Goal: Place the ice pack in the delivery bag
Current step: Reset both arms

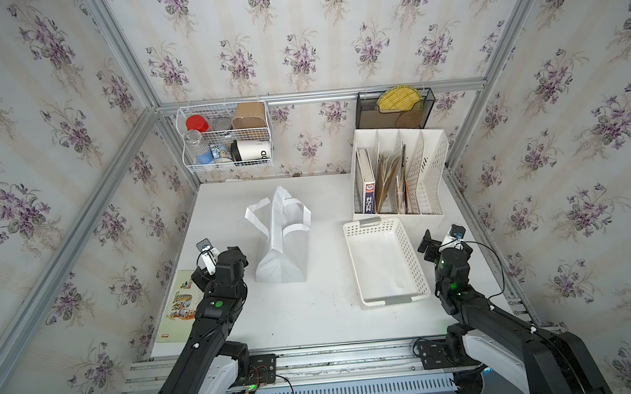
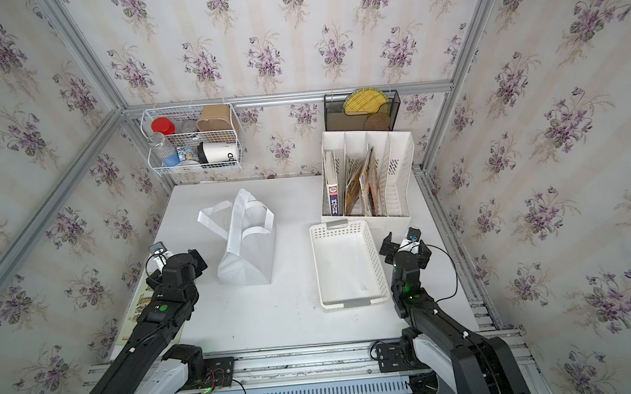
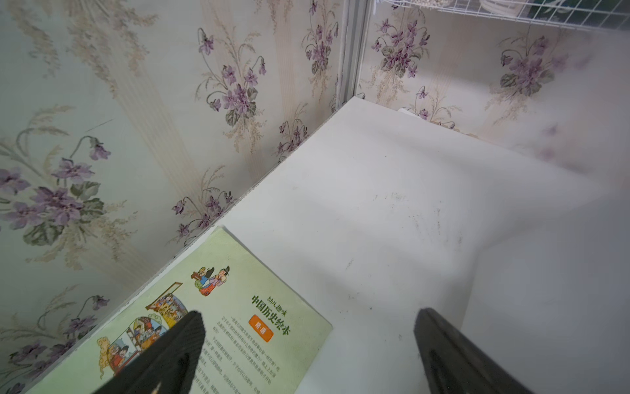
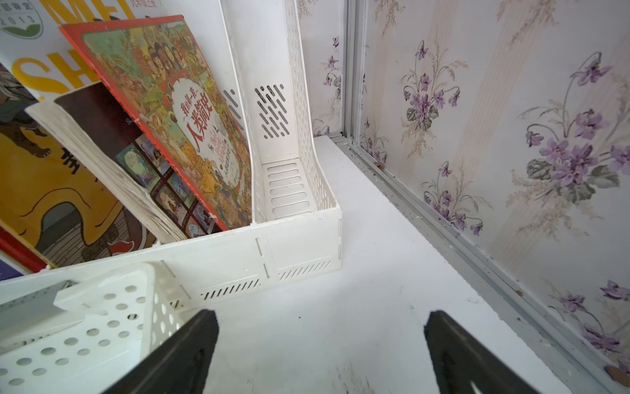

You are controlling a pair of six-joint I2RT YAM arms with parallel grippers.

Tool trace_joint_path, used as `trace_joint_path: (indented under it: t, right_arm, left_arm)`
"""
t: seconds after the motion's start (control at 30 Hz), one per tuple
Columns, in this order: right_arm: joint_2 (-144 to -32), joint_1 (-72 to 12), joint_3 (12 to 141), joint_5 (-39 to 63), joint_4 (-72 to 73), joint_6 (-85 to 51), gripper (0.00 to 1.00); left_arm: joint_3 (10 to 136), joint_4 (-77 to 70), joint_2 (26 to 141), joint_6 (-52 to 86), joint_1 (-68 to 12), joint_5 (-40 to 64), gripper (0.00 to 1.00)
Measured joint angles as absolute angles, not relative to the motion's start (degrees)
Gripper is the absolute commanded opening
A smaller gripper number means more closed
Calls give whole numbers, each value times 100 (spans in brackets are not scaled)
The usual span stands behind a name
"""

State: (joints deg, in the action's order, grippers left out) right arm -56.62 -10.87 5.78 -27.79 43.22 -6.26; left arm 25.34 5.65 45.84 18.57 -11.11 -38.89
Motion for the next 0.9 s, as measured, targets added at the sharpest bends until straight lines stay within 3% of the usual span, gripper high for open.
trace_joint_path:
  t: [0.3,0.53,0.9]
  right_arm:
    - [-6810,-1090,432,-2191,5990,-257,100]
    - [-7509,-1048,683,-2005,6746,-1,100]
    - [-8530,-808,972,-1544,7485,263,100]
  left_arm:
    - [1594,-1922,6104,1024,-932,-3148,100]
    - [1667,-3621,7190,528,-720,-2471,100]
    - [1968,-4709,8189,56,-294,-1806,100]
